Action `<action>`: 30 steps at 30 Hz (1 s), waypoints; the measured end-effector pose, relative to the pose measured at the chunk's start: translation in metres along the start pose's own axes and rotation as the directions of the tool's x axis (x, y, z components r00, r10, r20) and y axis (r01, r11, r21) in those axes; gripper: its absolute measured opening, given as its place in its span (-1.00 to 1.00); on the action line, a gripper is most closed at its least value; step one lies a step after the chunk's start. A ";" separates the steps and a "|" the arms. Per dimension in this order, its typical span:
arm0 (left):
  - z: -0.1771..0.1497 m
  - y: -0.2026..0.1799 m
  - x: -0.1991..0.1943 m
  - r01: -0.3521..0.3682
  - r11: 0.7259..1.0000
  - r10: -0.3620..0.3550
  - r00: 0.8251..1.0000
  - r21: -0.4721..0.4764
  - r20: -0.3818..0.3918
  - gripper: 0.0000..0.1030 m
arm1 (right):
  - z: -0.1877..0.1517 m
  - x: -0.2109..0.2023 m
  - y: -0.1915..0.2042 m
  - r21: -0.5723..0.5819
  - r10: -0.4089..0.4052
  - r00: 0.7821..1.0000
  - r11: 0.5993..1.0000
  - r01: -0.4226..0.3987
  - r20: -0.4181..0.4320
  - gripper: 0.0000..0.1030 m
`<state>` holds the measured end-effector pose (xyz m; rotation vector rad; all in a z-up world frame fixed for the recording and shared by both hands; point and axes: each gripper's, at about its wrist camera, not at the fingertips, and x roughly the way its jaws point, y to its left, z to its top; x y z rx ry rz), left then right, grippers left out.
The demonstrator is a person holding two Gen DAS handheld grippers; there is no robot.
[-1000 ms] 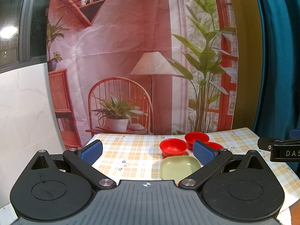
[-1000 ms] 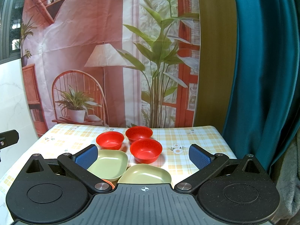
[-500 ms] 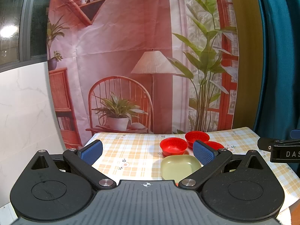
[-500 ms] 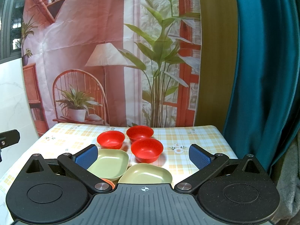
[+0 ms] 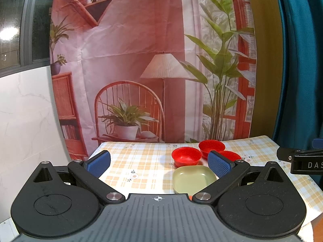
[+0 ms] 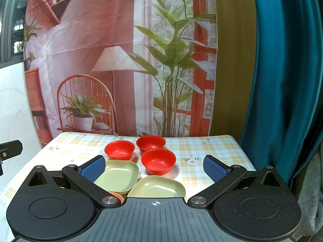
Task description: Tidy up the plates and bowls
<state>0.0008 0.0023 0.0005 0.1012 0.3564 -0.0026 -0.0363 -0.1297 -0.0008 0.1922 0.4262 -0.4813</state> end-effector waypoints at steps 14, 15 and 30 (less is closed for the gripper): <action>0.000 0.000 0.000 0.000 1.000 0.000 1.000 0.000 -0.001 1.00 | 0.001 0.000 -0.001 0.000 -0.002 1.000 1.000 0.002 -0.001 0.99; 0.000 0.000 0.000 0.000 1.000 0.000 1.000 0.000 -0.001 1.00 | 0.000 0.000 0.000 0.000 -0.003 1.000 1.000 0.003 -0.001 0.99; 0.002 0.000 0.005 -0.044 0.999 0.044 0.999 0.004 0.009 1.00 | -0.010 0.001 -0.009 0.013 0.028 0.997 0.999 -0.029 0.073 0.99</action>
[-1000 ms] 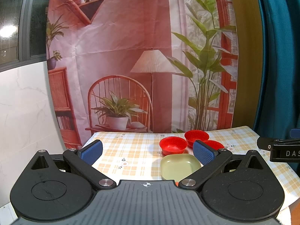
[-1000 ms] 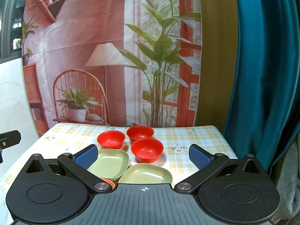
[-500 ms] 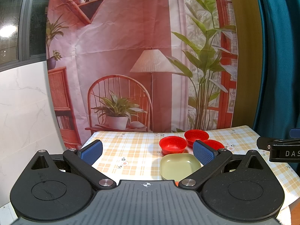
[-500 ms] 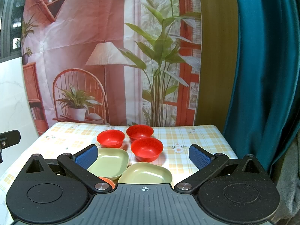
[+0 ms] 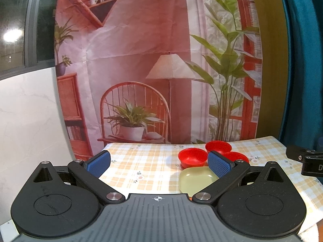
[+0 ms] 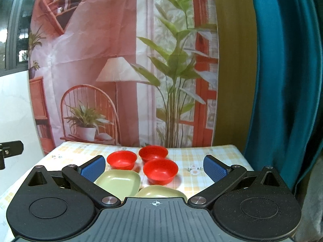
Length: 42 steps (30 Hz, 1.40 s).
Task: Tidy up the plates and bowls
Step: 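Move the left gripper down to the rim of the orange plate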
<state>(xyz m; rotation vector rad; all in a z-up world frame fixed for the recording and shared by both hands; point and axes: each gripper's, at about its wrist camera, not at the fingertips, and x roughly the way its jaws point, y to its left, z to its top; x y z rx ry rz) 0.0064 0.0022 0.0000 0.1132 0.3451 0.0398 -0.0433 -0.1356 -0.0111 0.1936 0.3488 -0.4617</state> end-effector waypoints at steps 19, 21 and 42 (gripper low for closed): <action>-0.021 0.005 0.059 0.036 0.999 -0.035 0.999 0.020 -0.032 1.00 | -0.034 0.064 0.007 0.010 0.025 0.999 1.000 -0.025 -0.043 0.99; -0.027 0.007 0.068 0.055 0.998 -0.055 0.997 -0.010 -0.045 1.00 | -0.043 0.073 0.010 0.000 0.004 0.999 1.000 -0.004 -0.049 0.99; -0.099 0.010 0.147 0.096 0.995 -0.100 0.962 -0.027 -0.254 0.89 | -0.112 0.137 0.031 0.024 0.157 0.938 0.987 -0.158 -0.310 0.54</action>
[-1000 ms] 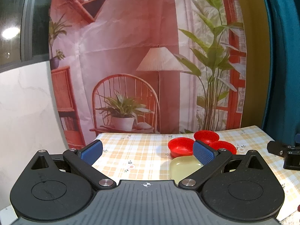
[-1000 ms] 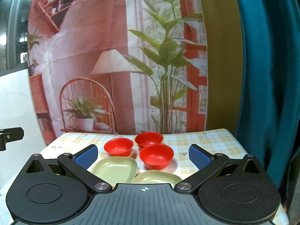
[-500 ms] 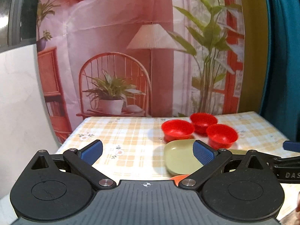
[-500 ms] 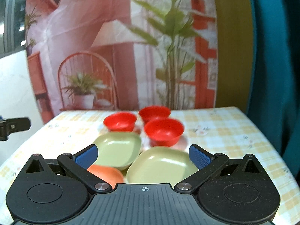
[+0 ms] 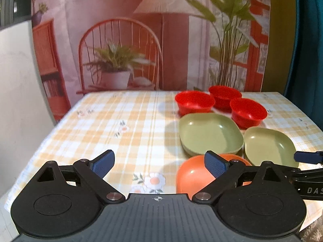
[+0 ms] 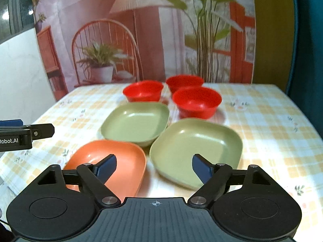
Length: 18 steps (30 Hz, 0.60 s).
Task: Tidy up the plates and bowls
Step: 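Move the left gripper down to the rim of the orange plate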
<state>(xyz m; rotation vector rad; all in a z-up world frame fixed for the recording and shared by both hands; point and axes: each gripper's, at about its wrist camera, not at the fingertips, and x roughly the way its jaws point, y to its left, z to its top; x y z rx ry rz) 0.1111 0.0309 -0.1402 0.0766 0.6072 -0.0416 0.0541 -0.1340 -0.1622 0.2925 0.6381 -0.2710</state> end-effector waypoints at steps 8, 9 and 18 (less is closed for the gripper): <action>-0.012 0.000 0.019 0.023 1.000 -0.022 0.994 0.007 -0.105 0.83 | -0.011 0.017 0.003 -0.006 0.021 0.997 1.000 -0.022 -0.076 0.39; -0.013 0.001 0.020 0.031 1.000 -0.030 0.993 0.001 -0.118 0.81 | -0.012 0.018 0.003 -0.006 0.026 0.996 1.000 -0.027 -0.082 0.38; -0.021 0.011 0.036 0.121 0.989 -0.137 0.964 -0.086 -0.227 0.17 | -0.016 0.025 0.007 -0.012 0.072 0.990 0.997 -0.074 -0.123 0.13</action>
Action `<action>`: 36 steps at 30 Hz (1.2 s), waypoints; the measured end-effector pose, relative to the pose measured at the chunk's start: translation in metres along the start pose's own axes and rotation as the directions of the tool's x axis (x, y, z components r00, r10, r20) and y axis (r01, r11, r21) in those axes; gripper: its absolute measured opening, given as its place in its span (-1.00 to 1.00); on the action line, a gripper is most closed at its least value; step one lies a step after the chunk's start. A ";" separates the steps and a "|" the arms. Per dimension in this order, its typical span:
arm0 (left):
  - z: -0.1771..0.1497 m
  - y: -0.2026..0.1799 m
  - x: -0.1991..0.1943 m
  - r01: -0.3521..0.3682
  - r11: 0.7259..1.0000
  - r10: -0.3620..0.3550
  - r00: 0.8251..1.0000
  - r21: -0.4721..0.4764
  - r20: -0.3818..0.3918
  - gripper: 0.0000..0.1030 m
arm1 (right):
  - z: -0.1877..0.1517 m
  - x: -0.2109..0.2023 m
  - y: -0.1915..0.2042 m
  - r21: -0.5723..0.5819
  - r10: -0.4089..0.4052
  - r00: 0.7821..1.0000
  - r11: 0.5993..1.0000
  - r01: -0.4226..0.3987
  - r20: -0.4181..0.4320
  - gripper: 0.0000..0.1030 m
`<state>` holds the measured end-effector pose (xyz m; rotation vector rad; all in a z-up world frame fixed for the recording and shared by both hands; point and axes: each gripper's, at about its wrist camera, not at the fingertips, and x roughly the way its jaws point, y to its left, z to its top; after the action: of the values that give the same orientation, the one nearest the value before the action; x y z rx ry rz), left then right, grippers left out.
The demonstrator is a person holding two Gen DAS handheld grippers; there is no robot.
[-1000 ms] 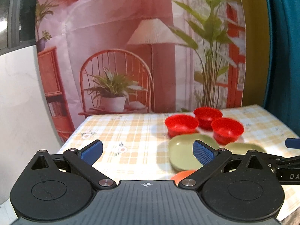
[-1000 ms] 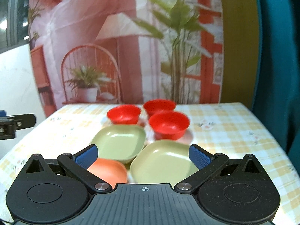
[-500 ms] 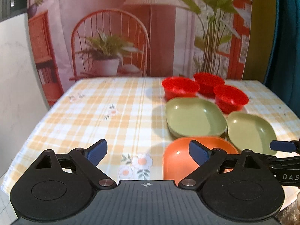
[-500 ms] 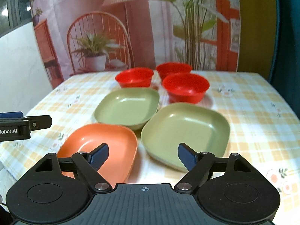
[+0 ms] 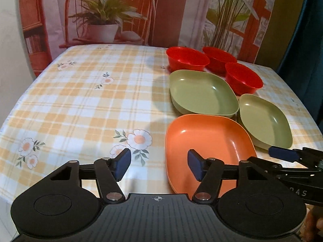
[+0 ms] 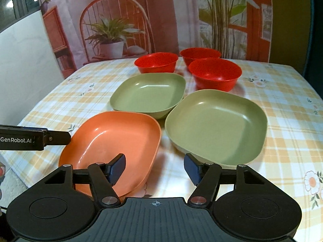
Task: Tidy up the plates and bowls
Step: 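Move the left gripper down to the rim of the orange plate, then close the left gripper on the orange plate rim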
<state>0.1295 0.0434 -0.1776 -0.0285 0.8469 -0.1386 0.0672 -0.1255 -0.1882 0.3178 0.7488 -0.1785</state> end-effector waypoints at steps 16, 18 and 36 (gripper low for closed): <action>-0.004 0.002 0.019 0.081 0.996 -0.083 0.996 -0.036 -0.044 -0.49 | -0.001 0.019 -0.007 0.035 0.063 0.997 0.998 -0.061 -0.053 -0.38; -0.005 0.002 0.018 0.080 0.996 -0.081 0.996 -0.032 -0.044 -0.49 | -0.001 0.019 -0.006 0.033 0.064 0.997 0.997 -0.063 -0.049 -0.41; -0.008 0.004 0.023 0.097 0.994 -0.099 0.994 -0.040 -0.048 -0.79 | -0.003 0.019 -0.009 0.052 0.070 0.996 0.996 -0.068 -0.048 -0.77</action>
<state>0.1392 0.0444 -0.2001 -0.1020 0.8981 -0.2167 0.0765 -0.1341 -0.2058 0.3968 0.7824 -0.1246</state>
